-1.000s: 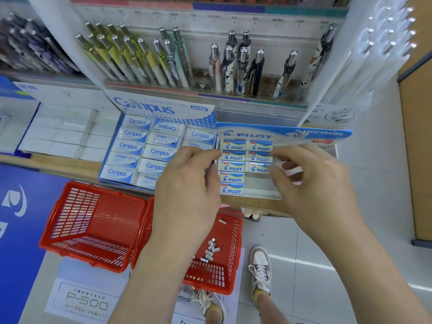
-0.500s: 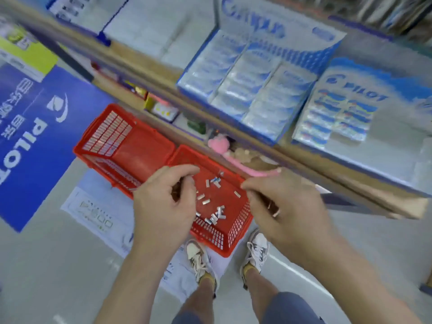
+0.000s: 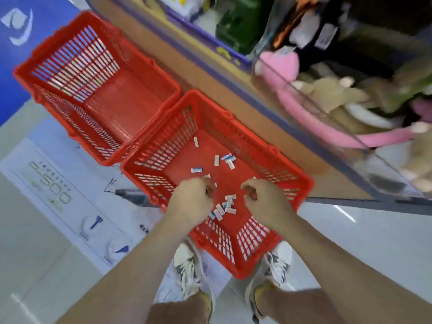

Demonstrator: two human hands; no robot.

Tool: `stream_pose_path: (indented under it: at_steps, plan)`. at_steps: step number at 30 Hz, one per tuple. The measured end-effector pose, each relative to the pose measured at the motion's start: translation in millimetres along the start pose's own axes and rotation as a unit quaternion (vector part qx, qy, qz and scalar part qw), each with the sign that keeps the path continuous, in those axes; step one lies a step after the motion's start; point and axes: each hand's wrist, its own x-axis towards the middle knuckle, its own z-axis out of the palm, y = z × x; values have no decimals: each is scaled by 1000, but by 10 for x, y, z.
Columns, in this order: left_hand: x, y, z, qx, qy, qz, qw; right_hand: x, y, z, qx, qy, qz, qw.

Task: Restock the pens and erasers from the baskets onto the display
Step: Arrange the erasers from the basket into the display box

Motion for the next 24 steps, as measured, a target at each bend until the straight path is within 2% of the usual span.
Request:
stream_pose_path:
  at_steps: [4,7,13,18,21,24]
  plan:
    - [840,-545,823,145,-108,25,983,814,414,557,-62,8,-32,998]
    - [1395,-928,1353,226,-113,32,967,1373,654,924,-96,3,-61,993]
    - [1871,-1106,2042,225,-75,5,971,2065,883,1444,-235,-30,-64,969]
    - [1832,-1216,2096,228,-89,-20,969,2215,1068,1600,-261,-1,-69,963]
    - [1903,-1323,2069,248,-91,23,964,2152,1193,1643,-268,22,-58,961]
    - [1935,-1346,2063,261,-78,74,959,2052,1282,1659,-255,7,-52,966]
